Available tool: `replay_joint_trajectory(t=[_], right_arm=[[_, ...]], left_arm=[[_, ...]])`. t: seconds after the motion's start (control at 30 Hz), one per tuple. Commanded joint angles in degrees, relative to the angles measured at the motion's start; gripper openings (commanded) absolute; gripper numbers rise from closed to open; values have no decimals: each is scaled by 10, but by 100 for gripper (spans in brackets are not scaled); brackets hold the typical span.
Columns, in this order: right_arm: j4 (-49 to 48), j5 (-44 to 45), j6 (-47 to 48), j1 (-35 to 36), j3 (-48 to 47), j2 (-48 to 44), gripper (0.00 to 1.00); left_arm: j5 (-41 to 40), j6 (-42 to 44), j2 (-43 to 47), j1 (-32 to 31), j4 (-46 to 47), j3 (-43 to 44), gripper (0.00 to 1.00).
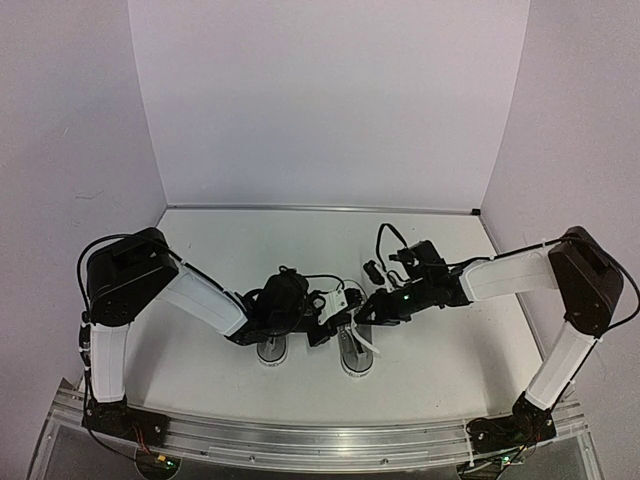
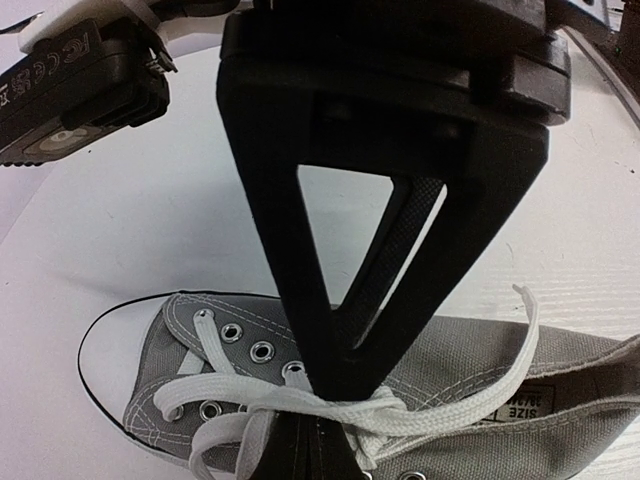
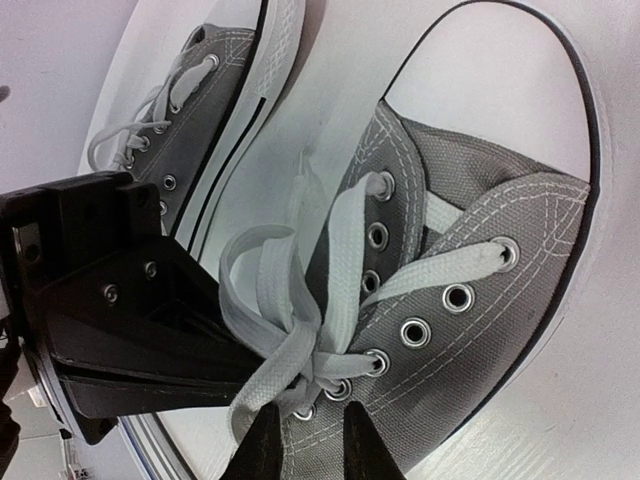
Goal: Tie the shoes
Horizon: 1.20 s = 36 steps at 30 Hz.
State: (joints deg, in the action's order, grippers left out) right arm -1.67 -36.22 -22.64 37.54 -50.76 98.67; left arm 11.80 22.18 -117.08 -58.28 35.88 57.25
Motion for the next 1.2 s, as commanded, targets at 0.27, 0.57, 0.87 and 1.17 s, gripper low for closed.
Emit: replay_joint_trajectory(t=[0.27,0.57,0.87,1.17], right_arm=[[-49,-22,-23,2,-8,12,22],[-52,-24,-28,2,-8,26,22],[-76,-46,-49,2,-3,31,25],[-88,-55,-61,2,2,41,14]], left_arm=[[3,2,3,1,-5,-8,0],[5,-14,2,1,24,-18,0],[10,-31,-4,1,62,-28,0],[16,-66,-20,1,134,-41,1]])
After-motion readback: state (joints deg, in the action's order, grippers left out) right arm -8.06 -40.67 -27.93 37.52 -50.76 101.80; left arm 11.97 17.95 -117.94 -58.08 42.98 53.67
